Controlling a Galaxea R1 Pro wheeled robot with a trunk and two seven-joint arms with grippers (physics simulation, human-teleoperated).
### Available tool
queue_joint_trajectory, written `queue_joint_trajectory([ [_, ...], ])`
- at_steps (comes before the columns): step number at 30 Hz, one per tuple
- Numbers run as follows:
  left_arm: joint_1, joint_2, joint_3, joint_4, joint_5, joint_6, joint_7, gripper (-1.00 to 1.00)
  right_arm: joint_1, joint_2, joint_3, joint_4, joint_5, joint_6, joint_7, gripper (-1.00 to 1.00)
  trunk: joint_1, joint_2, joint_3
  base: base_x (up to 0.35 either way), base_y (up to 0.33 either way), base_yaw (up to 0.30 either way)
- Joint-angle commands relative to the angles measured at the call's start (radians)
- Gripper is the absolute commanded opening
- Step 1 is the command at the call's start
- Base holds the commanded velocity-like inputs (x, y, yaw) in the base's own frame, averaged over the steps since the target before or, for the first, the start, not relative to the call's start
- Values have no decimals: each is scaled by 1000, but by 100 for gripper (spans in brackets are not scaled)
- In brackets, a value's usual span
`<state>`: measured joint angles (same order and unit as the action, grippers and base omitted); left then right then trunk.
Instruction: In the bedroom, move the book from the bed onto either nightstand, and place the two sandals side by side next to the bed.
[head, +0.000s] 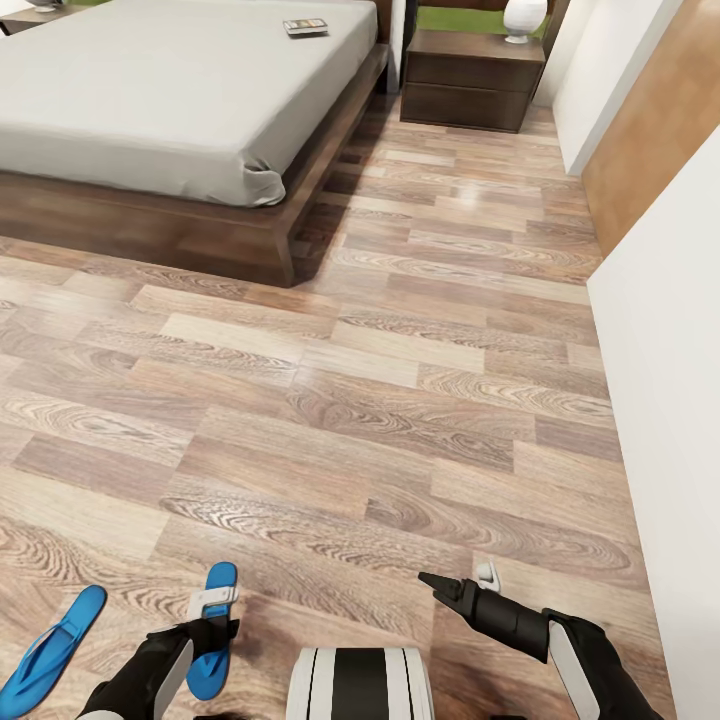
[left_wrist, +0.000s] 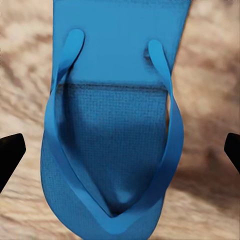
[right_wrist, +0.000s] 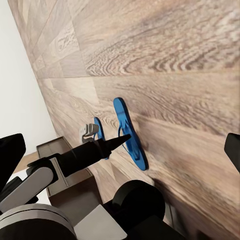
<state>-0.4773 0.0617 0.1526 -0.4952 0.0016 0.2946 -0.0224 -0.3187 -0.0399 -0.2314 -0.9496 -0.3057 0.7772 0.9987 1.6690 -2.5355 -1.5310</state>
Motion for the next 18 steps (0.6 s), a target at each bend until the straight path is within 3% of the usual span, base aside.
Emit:
queue_joint_trajectory([
  [1, 0, 0, 4, -2, 0, 6, -2, 100, 0, 0, -1, 0, -3, 5, 1, 100, 0, 0, -1, 0, 0, 0],
  [6, 0, 0, 4, -2, 0, 6, -3, 100, 0, 0, -1, 0, -3, 5, 1, 100, 0, 0, -1, 0, 0, 0],
  [15, 0, 0, 4, -2, 0, 6, -3, 100, 0, 0, -1, 0, -3, 5, 1, 100, 4, -2, -35, 0, 0, 0],
  [18, 0, 0, 4, -2, 0, 6, -4, 100, 0, 0, 0, 0, -3, 5, 1, 100, 4, -2, -35, 0, 0, 0],
])
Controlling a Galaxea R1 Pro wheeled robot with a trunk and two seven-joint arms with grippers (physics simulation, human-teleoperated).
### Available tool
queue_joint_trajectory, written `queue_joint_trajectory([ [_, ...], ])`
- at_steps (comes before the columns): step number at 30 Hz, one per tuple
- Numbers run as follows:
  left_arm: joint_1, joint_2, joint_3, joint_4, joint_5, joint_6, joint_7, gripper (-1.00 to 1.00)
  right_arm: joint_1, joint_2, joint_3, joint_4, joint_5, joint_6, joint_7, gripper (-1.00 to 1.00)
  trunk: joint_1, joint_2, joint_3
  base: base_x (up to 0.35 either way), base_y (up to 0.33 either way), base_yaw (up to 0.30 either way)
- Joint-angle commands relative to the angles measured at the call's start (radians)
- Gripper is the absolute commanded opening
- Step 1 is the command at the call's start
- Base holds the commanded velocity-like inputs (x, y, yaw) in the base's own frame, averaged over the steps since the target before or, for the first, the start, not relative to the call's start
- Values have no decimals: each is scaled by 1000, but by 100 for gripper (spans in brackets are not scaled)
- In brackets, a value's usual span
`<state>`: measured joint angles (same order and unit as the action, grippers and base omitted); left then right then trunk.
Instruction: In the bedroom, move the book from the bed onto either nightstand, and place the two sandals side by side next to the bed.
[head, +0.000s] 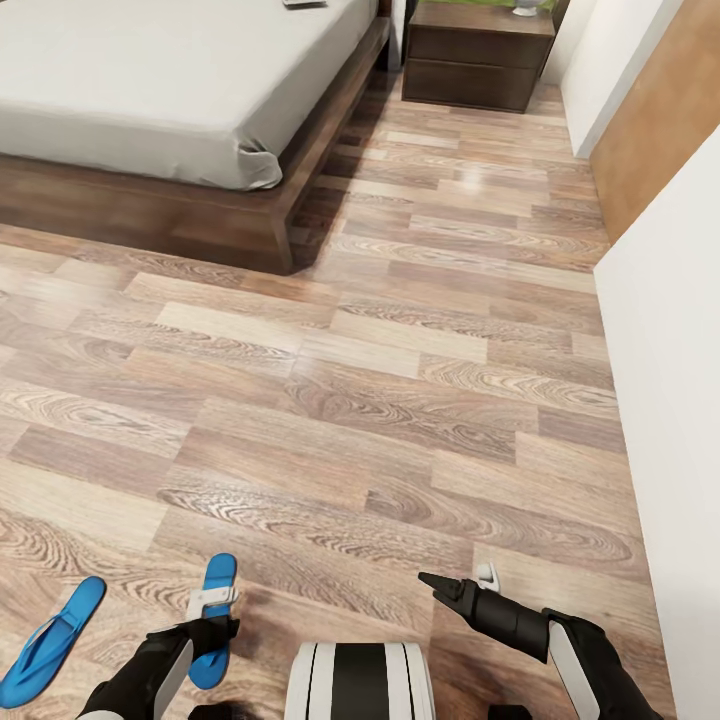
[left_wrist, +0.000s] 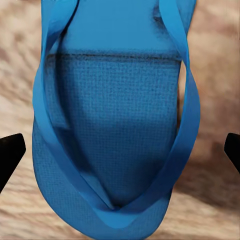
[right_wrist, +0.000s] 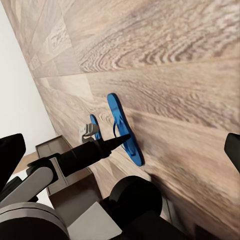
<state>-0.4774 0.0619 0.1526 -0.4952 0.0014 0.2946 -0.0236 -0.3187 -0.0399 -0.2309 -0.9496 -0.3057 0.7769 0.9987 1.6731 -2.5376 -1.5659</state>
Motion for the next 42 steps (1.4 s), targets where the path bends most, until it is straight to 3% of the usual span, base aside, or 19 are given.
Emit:
queue_joint_trajectory([
  [1, 0, -1, 4, -2, 0, 6, -2, 100, 0, 0, -1, 0, -3, 5, 1, 100, 0, 0, -1, 0, 0, 0],
  [10, 0, -1, 4, -2, 0, 6, -3, 100, 0, 0, -1, 0, -3, 5, 1, 100, 0, 0, -1, 0, 0, 0],
  [15, -1, -1, 4, -2, 0, 6, -3, 100, 0, 0, -1, 0, -3, 5, 1, 100, 2, -1, -20, 0, 0, 0],
  [28, -1, 1, 5, -2, 0, 6, -3, 100, 0, 0, -1, 0, -3, 5, 1, 100, 2, -1, -20, 0, 0, 0],
  [29, 0, 1, 5, -2, 0, 6, -3, -100, 0, 0, -1, 0, -3, 5, 1, 100, 2, -1, -20, 0, 0, 0],
  [42, 0, 1, 5, -2, 0, 6, -3, -100, 0, 0, -1, -1, -4, 7, 2, 100, 2, -1, -20, 0, 0, 0],
])
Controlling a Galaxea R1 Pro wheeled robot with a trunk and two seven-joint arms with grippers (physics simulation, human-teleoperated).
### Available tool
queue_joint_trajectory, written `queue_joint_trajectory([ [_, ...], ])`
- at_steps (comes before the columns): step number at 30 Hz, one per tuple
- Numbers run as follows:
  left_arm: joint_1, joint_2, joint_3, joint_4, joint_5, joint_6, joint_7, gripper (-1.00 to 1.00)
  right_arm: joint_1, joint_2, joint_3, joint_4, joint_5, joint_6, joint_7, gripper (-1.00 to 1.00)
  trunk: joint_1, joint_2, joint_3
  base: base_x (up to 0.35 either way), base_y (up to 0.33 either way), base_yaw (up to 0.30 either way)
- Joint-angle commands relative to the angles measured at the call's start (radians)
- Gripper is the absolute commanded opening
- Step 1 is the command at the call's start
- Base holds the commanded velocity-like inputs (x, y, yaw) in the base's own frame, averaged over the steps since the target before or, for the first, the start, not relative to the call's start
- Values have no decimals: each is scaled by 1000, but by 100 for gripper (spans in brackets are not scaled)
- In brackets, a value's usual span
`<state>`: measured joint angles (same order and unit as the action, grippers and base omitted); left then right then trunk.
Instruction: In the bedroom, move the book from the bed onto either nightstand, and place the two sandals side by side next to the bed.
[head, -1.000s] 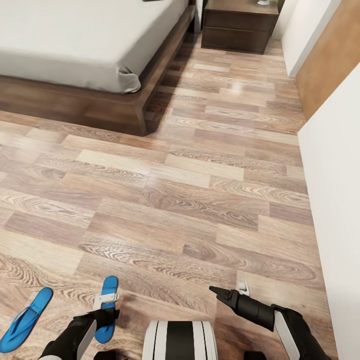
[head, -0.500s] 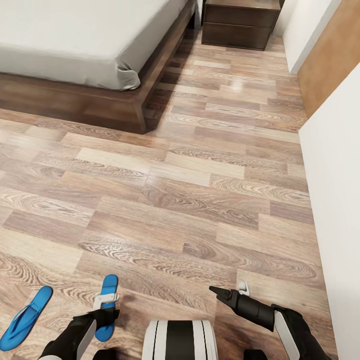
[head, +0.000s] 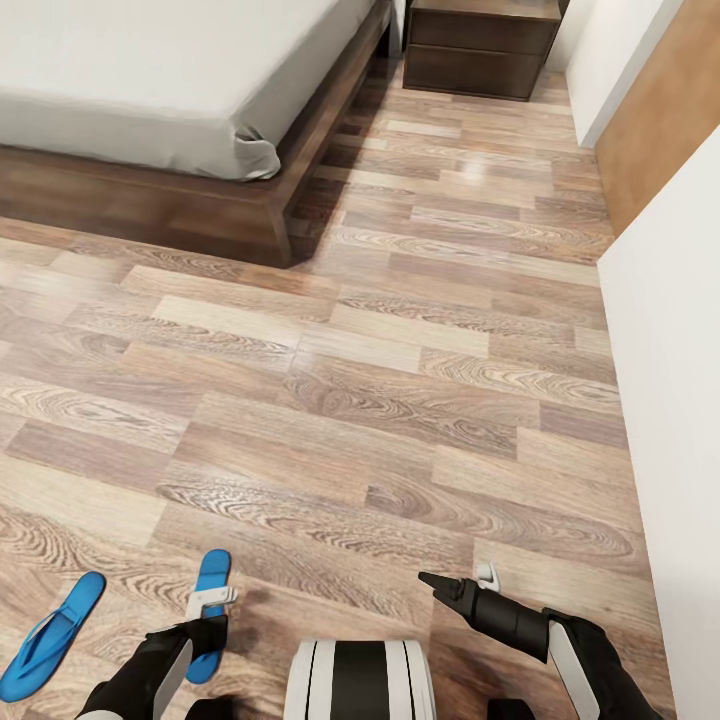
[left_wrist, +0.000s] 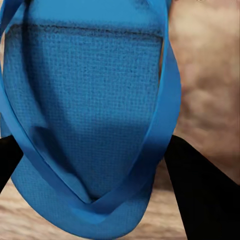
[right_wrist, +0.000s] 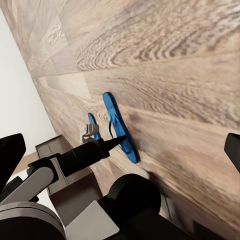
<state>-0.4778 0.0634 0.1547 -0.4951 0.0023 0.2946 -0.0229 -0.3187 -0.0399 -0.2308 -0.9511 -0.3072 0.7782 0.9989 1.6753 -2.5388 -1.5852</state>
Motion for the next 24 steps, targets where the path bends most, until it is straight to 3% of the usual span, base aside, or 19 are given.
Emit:
queue_joint_trajectory([
  [1, 0, -1, 3, -2, -1, 6, -3, -100, 0, 0, -1, 0, -3, 5, 1, 100, 0, 0, -1, 0, 0, 0],
  [11, 0, -1, 3, -2, -1, 6, -3, -100, 0, 0, -1, 0, -2, 7, 1, 100, -5, 2, 38, 0, 0, 0],
  [12, 0, 19, 4, -5, 4, 10, -14, -100, 0, -3, -2, -1, -2, 11, 1, 100, -5, 2, 42, 0, 0, 0],
  [14, 0, 27, 5, -5, 6, 11, -15, -100, 0, -3, -2, -1, -2, 11, 1, 100, -6, 3, 50, 0, 0, 0],
  [24, 0, 32, 3, -7, 5, 10, -11, -100, 0, -2, -2, -1, -1, 12, 1, 100, -9, 4, 77, 0, 0, 0],
])
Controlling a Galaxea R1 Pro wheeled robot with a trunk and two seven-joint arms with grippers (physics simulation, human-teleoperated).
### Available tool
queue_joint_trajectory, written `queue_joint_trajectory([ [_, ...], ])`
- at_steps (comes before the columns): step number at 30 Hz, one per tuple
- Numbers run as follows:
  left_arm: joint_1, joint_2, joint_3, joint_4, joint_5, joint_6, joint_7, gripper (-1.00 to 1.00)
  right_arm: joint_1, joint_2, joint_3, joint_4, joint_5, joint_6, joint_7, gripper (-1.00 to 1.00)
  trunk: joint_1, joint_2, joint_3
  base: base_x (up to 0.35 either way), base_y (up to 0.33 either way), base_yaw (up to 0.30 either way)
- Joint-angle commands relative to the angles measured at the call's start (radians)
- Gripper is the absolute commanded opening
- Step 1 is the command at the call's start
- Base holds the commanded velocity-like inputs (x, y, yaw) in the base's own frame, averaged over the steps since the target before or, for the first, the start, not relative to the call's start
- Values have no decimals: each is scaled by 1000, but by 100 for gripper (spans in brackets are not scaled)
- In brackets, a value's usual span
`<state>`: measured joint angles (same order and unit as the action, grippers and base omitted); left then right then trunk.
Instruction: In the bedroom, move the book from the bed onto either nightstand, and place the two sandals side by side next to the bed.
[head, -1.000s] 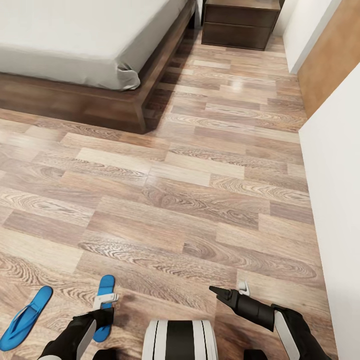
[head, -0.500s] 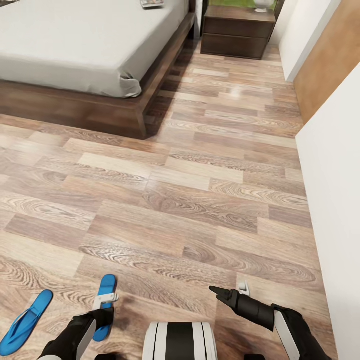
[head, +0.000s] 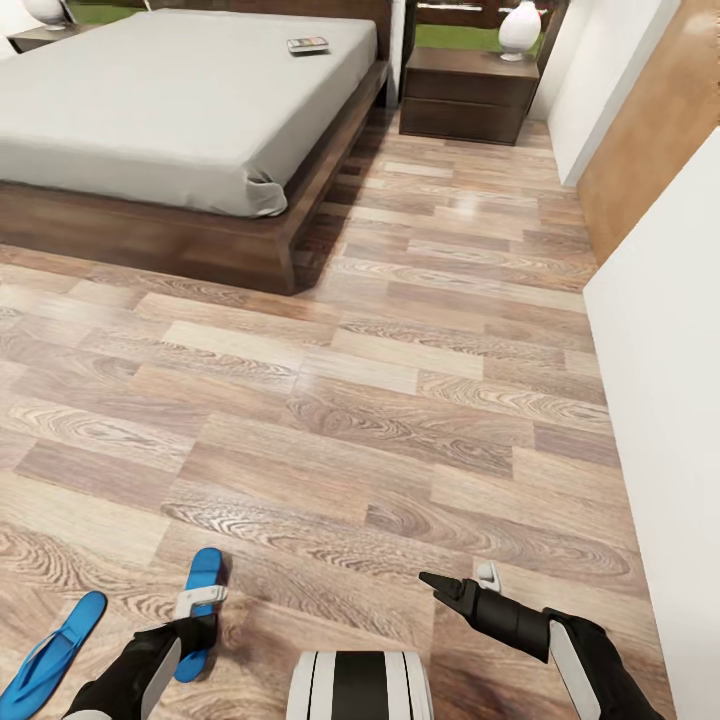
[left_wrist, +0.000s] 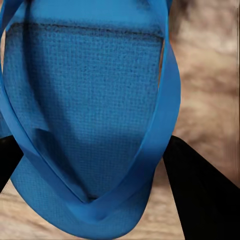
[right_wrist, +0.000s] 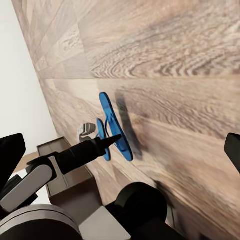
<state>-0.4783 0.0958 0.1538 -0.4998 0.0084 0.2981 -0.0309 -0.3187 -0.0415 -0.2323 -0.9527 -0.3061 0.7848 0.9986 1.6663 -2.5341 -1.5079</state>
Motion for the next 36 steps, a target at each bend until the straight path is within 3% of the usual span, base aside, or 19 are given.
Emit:
queue_joint_trajectory([
  [1, 0, -1, 4, -2, -1, 6, -3, -100, 0, 0, -1, 0, -2, 5, 2, 100, -1, 0, 3, 0, 0, 0],
  [10, 1, -1, 4, -2, 1, 8, -10, -100, 0, 0, -1, 0, -2, 5, 2, 100, -5, 2, 38, 0, 0, 0],
  [12, 1, 0, 4, -2, 8, 8, -37, -100, 0, 0, -1, 0, -2, 5, 2, 100, -6, 3, 46, 0, 0, 0],
  [15, 0, 11, 5, -2, 22, 10, -151, -100, 0, 0, -1, 0, -2, 5, 2, 100, -7, 3, 58, 0, 0, 0],
  [18, 1, 47, 5, -2, 26, 12, -242, -100, 0, 0, -1, 0, -2, 5, 2, 100, -8, 4, 69, 0, 0, 0],
  [20, 0, 81, 5, -2, 28, 13, -367, -100, 0, 0, -1, 0, -2, 5, 2, 100, -9, 4, 77, 0, 0, 0],
  [24, 0, 107, 4, 0, 28, 12, -560, -100, 0, 0, -1, -1, -1, 5, 1, 100, -11, 5, 92, 0, 0, 0],
  [27, 1, 111, 4, 2, 27, 12, -609, -100, 0, -1, -1, -1, 2, 5, 1, 100, -12, 6, 104, 0, 0, 0],
  [31, 1, 111, 1, 4, 26, 10, -623, -100, 0, -4, -1, 3, 7, 2, -4, 100, -14, 7, 119, 0, 0, 0],
  [33, 1, 109, -1, 4, 26, 8, -626, -100, 0, -42, -3, 9, 18, -2, -5, 100, -15, 8, 127, 0, 0, 0],
  [36, 1, 109, -2, 6, 25, 7, -626, -100, 0, -121, 0, 36, 60, -5, -4, 100, -16, 8, 139, 0, 0, 0],
])
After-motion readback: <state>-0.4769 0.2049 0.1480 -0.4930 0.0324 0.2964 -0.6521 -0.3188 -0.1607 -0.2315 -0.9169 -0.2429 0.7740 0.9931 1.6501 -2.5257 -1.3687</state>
